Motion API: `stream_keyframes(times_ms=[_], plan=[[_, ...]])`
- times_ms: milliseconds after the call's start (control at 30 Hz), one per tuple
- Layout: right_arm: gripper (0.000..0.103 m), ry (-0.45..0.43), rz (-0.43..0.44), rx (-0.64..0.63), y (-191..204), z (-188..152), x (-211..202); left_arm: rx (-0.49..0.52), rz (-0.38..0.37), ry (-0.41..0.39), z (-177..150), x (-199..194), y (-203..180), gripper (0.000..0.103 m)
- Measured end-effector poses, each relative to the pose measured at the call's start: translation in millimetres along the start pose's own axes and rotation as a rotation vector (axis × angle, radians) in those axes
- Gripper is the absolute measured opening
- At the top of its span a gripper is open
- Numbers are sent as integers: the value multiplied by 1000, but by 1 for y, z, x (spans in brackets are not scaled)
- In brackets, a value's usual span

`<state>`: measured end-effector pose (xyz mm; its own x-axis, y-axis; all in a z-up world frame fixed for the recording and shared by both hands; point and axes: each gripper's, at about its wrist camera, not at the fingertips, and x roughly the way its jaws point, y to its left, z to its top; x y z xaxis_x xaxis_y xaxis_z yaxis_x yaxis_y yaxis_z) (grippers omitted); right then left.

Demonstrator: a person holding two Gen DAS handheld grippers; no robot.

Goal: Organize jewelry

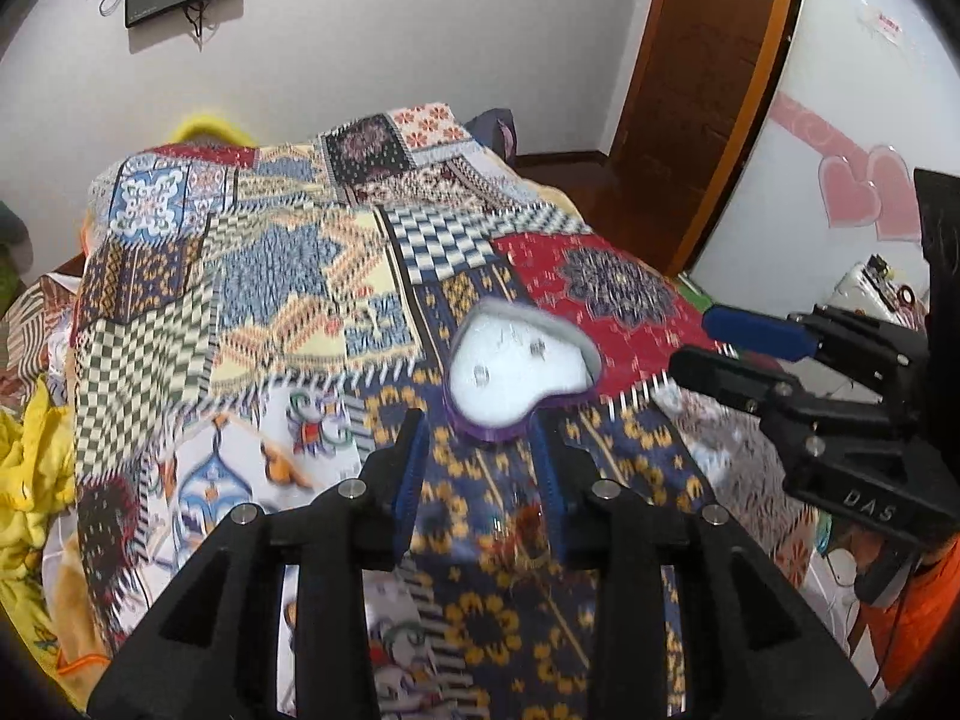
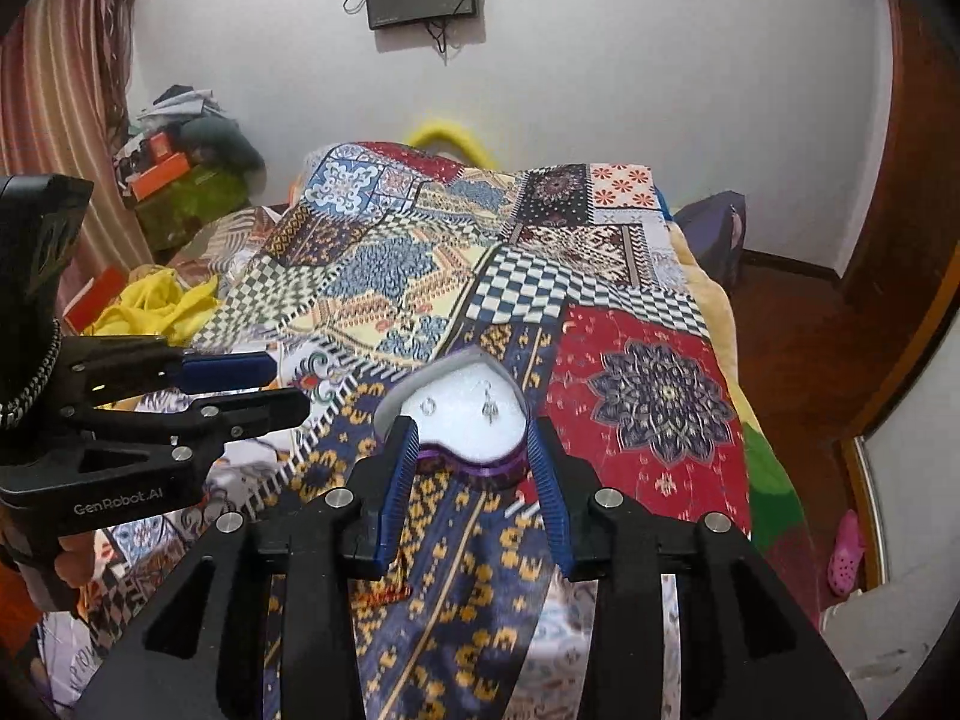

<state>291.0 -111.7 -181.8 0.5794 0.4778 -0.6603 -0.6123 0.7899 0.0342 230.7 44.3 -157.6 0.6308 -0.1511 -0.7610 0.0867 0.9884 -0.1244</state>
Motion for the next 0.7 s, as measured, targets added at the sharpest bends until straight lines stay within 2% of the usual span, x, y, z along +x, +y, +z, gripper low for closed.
stream_keyframes(times_ms=[400,600,700], plan=[[35,90,0,47,5,-42,9,11,-37,121,-59,13,-12,34],[35,128,5,72,4,-59,16,26,-45,170,-74,32,-19,34],[35,145,18,90,2,-65,19,31,-48,169,-76,36,-20,34]])
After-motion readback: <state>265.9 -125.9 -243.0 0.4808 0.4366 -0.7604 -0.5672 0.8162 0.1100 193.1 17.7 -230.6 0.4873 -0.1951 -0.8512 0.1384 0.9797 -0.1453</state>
